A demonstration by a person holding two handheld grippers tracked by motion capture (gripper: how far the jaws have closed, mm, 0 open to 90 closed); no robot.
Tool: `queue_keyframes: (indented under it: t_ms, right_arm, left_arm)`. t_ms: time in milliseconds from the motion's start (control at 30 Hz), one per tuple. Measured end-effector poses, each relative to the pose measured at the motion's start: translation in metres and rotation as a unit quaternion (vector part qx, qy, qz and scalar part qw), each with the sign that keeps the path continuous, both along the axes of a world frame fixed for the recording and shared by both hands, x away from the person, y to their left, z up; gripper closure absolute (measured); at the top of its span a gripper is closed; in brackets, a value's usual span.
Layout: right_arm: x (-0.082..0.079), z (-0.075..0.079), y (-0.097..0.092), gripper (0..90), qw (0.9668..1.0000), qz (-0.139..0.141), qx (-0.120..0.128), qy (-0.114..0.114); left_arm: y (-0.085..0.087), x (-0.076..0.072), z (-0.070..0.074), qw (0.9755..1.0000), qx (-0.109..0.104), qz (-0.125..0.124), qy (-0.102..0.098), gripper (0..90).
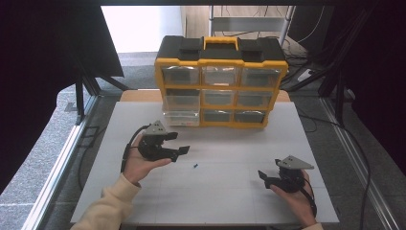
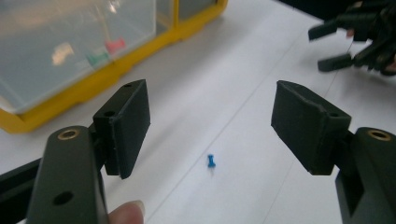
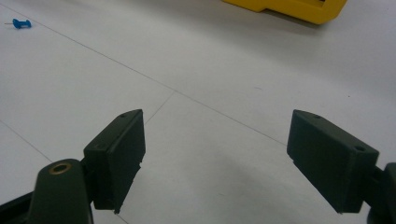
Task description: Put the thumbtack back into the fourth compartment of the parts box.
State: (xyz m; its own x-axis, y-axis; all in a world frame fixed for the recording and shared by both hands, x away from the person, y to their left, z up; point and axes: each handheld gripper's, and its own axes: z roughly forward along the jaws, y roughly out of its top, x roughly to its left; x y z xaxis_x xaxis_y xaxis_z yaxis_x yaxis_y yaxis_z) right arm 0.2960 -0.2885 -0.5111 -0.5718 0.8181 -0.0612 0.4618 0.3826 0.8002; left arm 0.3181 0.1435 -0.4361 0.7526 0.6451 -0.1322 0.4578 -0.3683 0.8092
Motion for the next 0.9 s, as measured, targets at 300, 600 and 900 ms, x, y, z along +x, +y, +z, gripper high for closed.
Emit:
queue_keyframes:
  t_ms: [300, 600, 900]
  right_arm:
    - [0.0, 0.0, 0.0, 19.6, 1.0, 0.0, -0.001, 0.001]
    - [0.001, -0.001, 0.0, 19.6, 1.0, 0.001, -0.001, 0.003]
    - [0.001, -0.001, 0.001, 19.6, 1.0, 0.001, -0.002, 0.004]
  left_arm:
    - [-0.019, 0.01, -0.034, 0.9982, 0.038, -0.016, 0.044, 27.6]
    - [-0.037, 0.018, -0.056, 0.9943, 0.079, -0.02, 0.069, 27.8]
    - [-0.047, 0.025, -0.073, 0.9893, 0.109, -0.024, 0.093, 28.7]
